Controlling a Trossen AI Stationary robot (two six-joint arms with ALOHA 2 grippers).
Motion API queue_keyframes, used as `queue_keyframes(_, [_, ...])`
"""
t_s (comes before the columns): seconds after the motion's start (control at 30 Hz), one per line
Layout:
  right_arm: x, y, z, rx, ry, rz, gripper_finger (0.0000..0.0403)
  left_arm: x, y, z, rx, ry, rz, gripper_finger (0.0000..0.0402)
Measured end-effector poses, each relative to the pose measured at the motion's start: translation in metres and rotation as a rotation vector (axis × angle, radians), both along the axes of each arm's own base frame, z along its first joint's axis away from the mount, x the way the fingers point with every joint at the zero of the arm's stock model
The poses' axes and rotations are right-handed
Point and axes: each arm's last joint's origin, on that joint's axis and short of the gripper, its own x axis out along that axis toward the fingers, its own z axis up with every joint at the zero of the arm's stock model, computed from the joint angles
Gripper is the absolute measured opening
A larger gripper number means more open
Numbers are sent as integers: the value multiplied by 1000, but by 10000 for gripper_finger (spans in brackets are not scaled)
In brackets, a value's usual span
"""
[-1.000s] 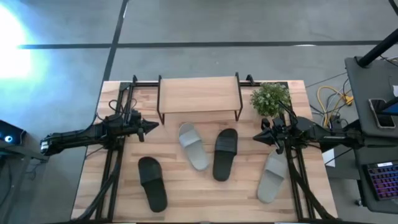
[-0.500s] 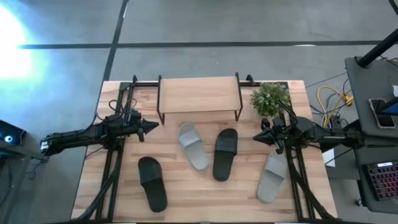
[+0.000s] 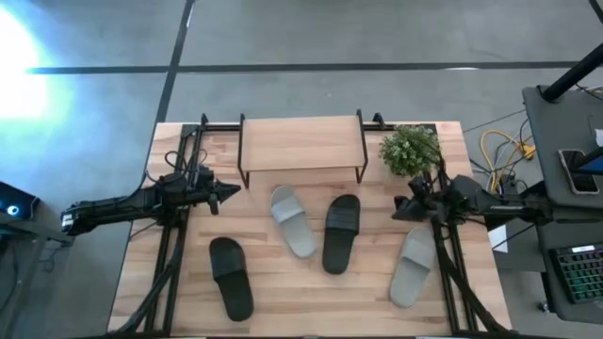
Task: Pick and place slides into the shelf
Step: Move the right gray slipper to the center of the table
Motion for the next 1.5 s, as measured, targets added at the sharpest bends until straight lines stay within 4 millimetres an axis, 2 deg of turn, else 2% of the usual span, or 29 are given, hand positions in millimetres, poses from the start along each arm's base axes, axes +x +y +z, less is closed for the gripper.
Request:
queue_keyframes(0.1, [-4, -1, 14, 141, -97, 7, 8, 0, 0, 0, 0, 0, 0, 0])
queue_keyframes(0.27, [-20, -7, 45, 229, -487, -186, 8, 0, 0, 0, 0, 0, 0, 0])
queue_keyframes(0.37, [-28, -7, 68, 224, -601, -212, 9, 0, 0, 0, 0, 0, 0, 0])
queue_keyframes(0.43, [-27, -4, 87, 131, -579, -160, 9, 0, 0, 0, 0, 0, 0, 0])
queue_keyframes(0.63, [4, 5, 153, -94, -240, -97, 10, 0, 0, 0, 0, 0, 0, 0])
queue_keyframes(0.7, [22, 10, 167, -164, -33, -89, 14, 0, 0, 0, 0, 0, 0, 0])
queue_keyframes(0.8, [49, 19, 172, -241, 407, -113, 21, 0, 0, 0, 0, 0, 0, 0])
queue_keyframes(0.97, [83, 44, 152, -422, 1243, -137, 24, 0, 0, 0, 0, 0, 0, 0])
queue_keyframes(1.03, [96, 62, 148, -526, 1454, -119, 24, 0, 0, 0, 0, -1, 0, 0])
queue_keyframes(1.13, [117, 96, 147, -673, 1615, -69, 24, 0, 0, 0, 0, 0, 0, 0])
queue_keyframes(1.2, [134, 123, 147, -728, 1579, -20, 24, 0, 0, 0, 0, 0, 0, 0])
queue_keyframes(1.3, [147, 162, 145, -790, 1551, -15, 24, 0, 0, 0, 0, 0, 0, 0])
queue_keyframes(1.37, [148, 185, 139, -775, 1562, -28, 25, 0, 0, 0, 0, 0, 0, 0])
queue_keyframes(1.5, [138, 222, 121, -640, 1720, -61, 41, 0, 0, 0, 0, -2, 0, 0])
